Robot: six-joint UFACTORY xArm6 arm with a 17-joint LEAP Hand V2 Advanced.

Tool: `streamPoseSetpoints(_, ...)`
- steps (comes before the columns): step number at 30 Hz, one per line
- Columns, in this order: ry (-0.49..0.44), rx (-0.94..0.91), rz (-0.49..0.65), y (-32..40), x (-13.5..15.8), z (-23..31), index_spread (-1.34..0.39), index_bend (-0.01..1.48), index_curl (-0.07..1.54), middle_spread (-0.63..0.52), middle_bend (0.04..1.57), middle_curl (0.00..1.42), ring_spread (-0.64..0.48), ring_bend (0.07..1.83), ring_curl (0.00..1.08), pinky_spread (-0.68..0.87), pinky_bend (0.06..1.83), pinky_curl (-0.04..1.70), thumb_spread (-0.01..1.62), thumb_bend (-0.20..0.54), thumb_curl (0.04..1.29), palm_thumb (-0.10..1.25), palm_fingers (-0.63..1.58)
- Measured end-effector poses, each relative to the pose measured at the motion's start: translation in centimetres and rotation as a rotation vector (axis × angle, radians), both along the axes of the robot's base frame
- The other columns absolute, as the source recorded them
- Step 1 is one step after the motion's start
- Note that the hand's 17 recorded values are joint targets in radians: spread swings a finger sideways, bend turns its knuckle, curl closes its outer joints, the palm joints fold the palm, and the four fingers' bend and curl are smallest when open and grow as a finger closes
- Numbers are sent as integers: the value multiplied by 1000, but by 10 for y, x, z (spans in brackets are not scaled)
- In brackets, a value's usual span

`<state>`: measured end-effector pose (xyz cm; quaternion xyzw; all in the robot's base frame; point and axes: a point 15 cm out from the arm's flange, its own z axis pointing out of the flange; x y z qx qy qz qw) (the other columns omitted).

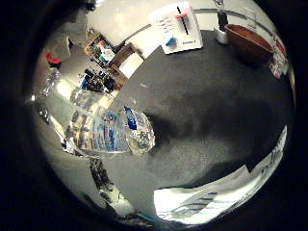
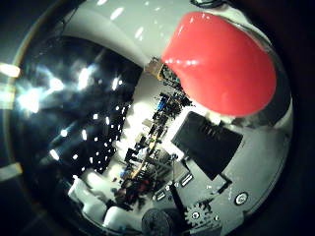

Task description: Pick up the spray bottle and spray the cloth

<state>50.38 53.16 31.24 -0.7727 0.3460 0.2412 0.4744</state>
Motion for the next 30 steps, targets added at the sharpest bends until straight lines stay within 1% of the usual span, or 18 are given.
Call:
streamPoseSetpoints(2, -9, 1, 7, 2, -2, 1, -574, 483, 569, -326, 797, 484, -346, 1058, 371, -369, 1066, 478, 827, -41, 673, 642, 694)
streamPoseSetpoints(5, -21, -1, 17, 5, -5, 0, -583, 508, 561, -294, 648, 434, -294, 955, 313, -140, 1089, 475, 946, -42, 589, 565, 518)
streamPoseSetpoints(6, -25, -4, 19, 5, -5, 0, -581, 511, 559, -284, 635, 429, -285, 939, 305, -105, 1092, 472, 959, -39, 577, 558, 505)
streamPoseSetpoints(8, -42, -19, 23, 6, -6, -3, -563, 508, 541, -238, 565, 404, -202, 867, 266, 76, 1081, 453, 991, -36, 531, 514, 385)
streamPoseSetpoints(10, -50, -28, 29, 7, -7, -5, -538, 488, 521, -208, 528, 391, -135, 822, 242, 218, 1065, 428, 1000, -36, 499, 487, 327)
streamPoseSetpoints(14, -49, -33, 33, 8, -8, -8, -493, 436, 482, -169, 466, 373, -30, 757, 209, 398, 1030, 378, 993, -35, 460, 458, 265)
streamPoseSetpoints(16, -52, -31, 33, 7, -8, -6, -468, 401, 463, -151, 428, 363, 30, 719, 197, 457, 1010, 352, 988, -37, 440, 435, 232)
streamPoseSetpoints(20, -60, -41, 36, 2, -6, -2, -429, 345, 431, -119, 372, 351, 116, 659, 176, 520, 956, 299, 975, -34, 418, 414, 224)
streamPoseSetpoints(23, -82, -62, 36, -7, -5, 8, -411, 315, 416, -104, 333, 346, 150, 624, 165, 536, 922, 265, 971, -32, 410, 413, 244)
streamPoseSetpoints(30, -91, -153, 6, -31, 1, 20, -371, 247, 397, -65, 264, 342, 194, 556, 152, 578, 867, 207, 966, -31, 407, 439, 290)
